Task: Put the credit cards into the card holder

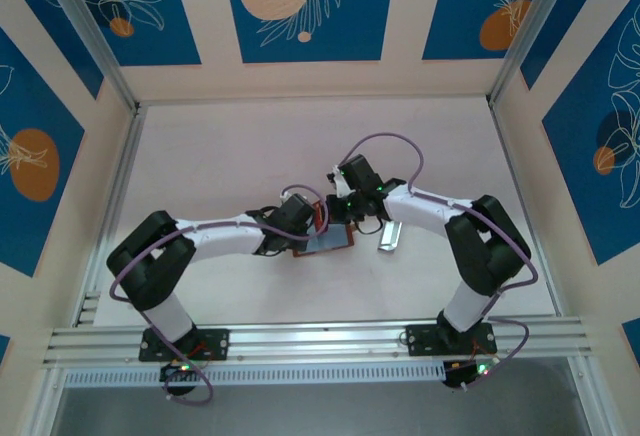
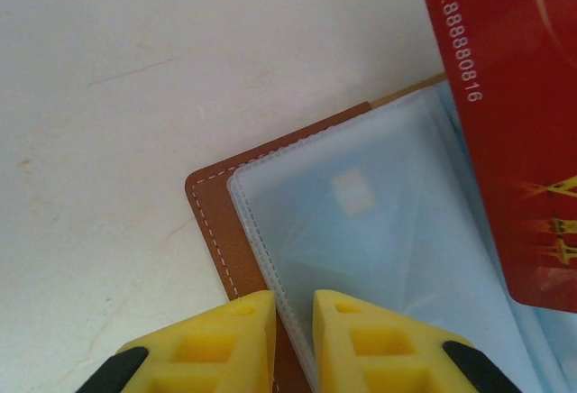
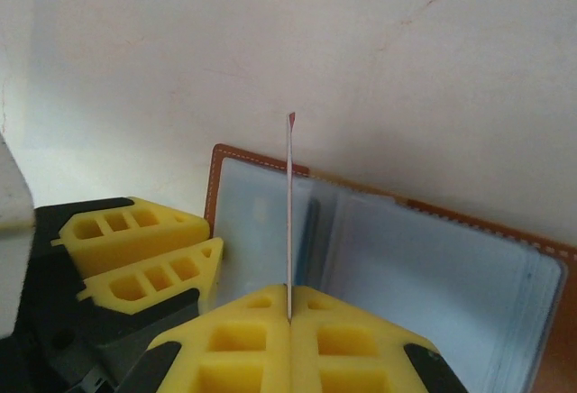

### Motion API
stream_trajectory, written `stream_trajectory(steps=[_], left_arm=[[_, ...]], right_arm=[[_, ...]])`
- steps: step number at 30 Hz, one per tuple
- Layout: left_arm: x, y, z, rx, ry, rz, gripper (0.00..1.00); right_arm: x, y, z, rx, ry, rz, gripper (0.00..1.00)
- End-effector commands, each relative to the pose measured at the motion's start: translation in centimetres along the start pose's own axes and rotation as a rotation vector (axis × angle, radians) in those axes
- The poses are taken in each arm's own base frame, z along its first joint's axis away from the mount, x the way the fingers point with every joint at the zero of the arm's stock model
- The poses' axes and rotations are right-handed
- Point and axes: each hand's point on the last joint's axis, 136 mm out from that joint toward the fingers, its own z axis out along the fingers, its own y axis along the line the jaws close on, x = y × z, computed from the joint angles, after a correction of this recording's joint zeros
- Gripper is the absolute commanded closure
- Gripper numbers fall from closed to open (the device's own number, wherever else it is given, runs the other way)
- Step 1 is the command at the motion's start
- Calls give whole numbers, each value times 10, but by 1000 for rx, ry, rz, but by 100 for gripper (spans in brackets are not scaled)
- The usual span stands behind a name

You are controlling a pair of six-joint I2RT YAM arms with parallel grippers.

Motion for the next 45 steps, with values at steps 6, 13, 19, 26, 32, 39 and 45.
stream_trajectory(steps=[6,13,19,26,32,39,45], left_arm=[[42,30,13,-98,118,17,82],[43,30,15,-98,123,14,83],[43,30,16,-97,124,13,83],[44,30,16,-97,126,11,83],[44,30,18,-100,131,13,83],[44,30,19,-101,134,14,83],[45,29,21,-103,139,15,83]], right_arm=[[7,-2,13,-28,12,7,100],[10,-11,14,-6,11,36,100],[17,-17,14,-32,29,75,100],[31,-30,15,-22,33,152,100],[45,-41,19,-11,46,226,100],[56,-45,19,-32,60,300,100],[65,-42,22,-66,77,331,100]])
